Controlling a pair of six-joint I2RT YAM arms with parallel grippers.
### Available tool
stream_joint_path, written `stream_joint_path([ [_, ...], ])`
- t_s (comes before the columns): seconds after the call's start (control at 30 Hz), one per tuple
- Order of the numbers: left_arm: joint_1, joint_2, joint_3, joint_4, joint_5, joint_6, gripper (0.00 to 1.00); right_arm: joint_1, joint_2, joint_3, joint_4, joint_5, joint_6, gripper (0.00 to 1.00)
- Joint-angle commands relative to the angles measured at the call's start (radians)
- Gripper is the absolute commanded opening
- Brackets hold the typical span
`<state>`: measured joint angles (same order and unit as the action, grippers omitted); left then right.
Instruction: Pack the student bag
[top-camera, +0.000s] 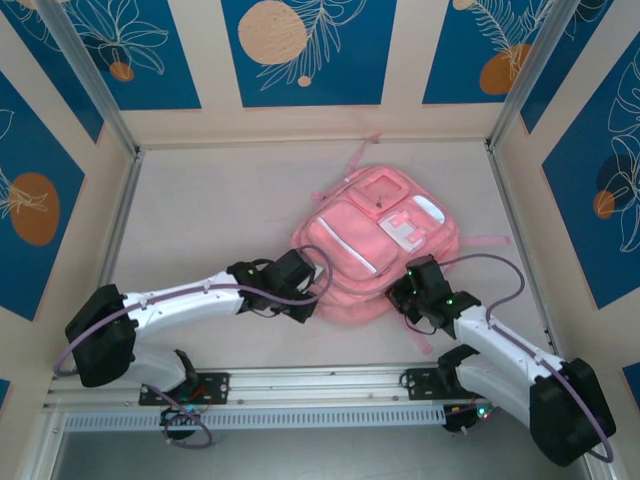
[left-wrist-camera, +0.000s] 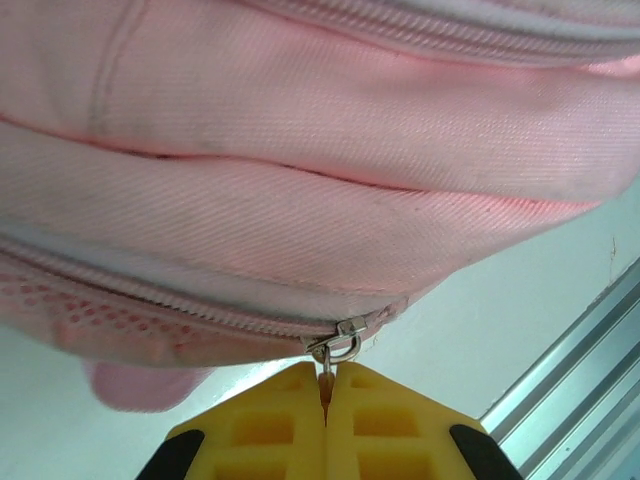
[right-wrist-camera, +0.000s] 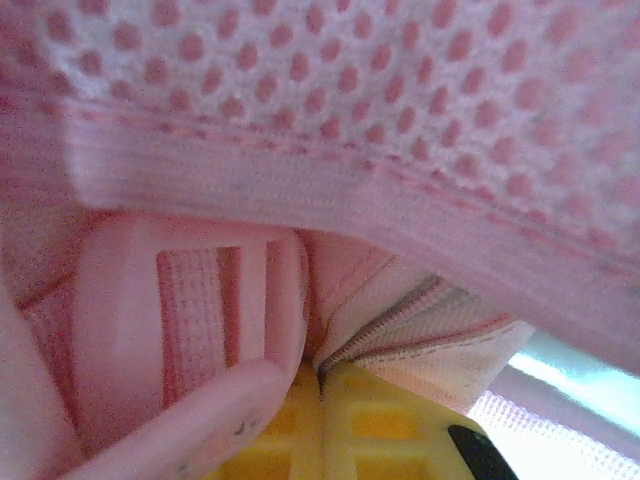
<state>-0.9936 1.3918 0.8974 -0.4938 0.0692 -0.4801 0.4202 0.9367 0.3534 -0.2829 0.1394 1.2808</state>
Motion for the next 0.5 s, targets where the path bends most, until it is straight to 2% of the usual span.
stream_joint_path([
  [0.0, 0.015, -0.029, -0.029, -0.076, -0.029, -0.006, 0.0, -0.066, 0.08, 0.075, 0.03, 0.009, -0.139, 0.0],
  [0.17, 0.011, -0.027, -0.045, -0.028, 0.034, -0.005, 0.0, -0.099, 0.288, 0.248, 0.057, -0.094, -0.252, 0.01],
  [0.27, 0.001, -0.005, -0.034, 0.0, 0.054, -0.016, 0.0, -0.101, 0.386, 0.331, 0.073, -0.137, -0.281, 0.06],
  [0.37, -0.025, 0.046, 0.007, 0.022, 0.069, -0.023, 0.0, -0.101, 0.42, 0.388, 0.08, -0.16, -0.302, 0.15],
  [0.47, -0.051, 0.1, 0.071, 0.028, 0.076, -0.024, 0.0, -0.105, 0.38, 0.405, 0.082, -0.169, -0.326, 0.32],
])
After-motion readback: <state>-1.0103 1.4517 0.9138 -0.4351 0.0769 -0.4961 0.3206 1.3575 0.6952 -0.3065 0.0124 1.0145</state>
